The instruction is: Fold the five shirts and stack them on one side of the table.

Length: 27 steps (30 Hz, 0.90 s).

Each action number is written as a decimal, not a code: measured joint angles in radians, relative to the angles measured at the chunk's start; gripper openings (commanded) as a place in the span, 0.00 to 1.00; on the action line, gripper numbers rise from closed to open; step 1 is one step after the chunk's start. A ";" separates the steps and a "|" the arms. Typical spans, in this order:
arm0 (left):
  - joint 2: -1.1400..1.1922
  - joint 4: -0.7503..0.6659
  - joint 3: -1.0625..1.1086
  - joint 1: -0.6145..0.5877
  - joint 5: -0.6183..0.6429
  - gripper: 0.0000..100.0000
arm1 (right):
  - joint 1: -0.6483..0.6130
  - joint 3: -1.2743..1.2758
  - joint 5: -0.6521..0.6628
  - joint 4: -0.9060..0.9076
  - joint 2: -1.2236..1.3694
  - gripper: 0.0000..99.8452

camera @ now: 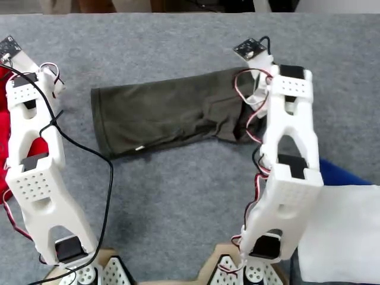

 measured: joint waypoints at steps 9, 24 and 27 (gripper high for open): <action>0.000 0.000 0.000 0.000 0.000 0.02 | 0.048 -0.091 0.048 -0.006 0.035 0.09; 0.000 0.000 0.000 0.000 -0.018 0.02 | 0.049 -0.336 0.048 0.087 0.120 0.29; 0.000 0.000 0.000 0.000 -0.018 0.02 | 0.048 -0.422 0.049 0.164 0.120 0.29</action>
